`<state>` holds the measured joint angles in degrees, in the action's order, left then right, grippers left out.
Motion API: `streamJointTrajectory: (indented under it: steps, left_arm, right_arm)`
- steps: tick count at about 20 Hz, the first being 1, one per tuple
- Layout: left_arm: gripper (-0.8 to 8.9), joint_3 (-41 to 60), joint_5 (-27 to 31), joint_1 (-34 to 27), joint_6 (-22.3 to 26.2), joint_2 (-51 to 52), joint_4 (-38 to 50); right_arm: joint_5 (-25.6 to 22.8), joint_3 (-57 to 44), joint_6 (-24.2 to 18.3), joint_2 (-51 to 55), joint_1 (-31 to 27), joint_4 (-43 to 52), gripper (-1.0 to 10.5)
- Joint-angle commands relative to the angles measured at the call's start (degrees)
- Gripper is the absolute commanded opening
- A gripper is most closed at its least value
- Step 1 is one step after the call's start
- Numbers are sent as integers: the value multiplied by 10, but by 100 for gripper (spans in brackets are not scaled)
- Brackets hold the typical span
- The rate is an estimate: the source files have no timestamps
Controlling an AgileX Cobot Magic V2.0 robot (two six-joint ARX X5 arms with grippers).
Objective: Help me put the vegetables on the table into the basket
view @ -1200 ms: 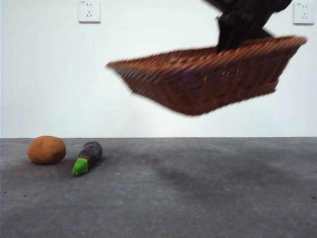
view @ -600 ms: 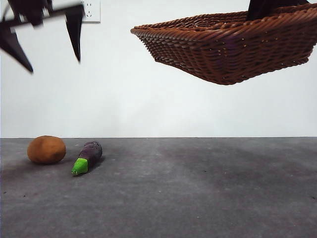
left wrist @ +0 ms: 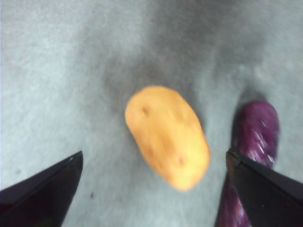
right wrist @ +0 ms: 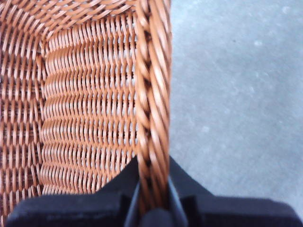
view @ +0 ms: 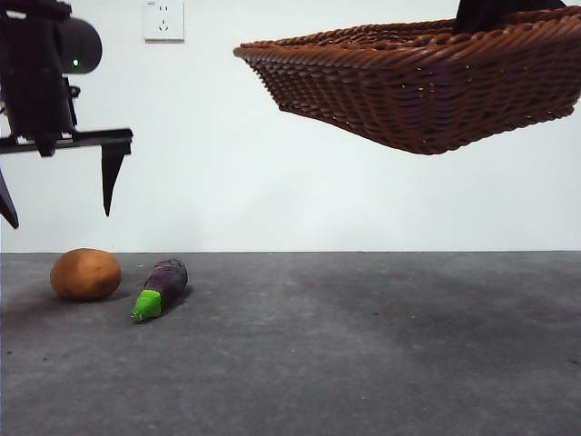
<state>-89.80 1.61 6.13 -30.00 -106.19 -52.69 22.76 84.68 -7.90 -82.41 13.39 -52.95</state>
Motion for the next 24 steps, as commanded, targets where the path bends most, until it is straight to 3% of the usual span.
streamJointTrajectory:
  steps: [1, 24]
  left_arm:
    - [499, 1, -13, -2, -15, -23, 11]
    - [479, 1, -20, 16, -45, -112, 52]
  right_arm:
    - [9, 5, 1, 3, 0, 15, -12]
    - [43, 5, -14, 3, 1, 20, -12]
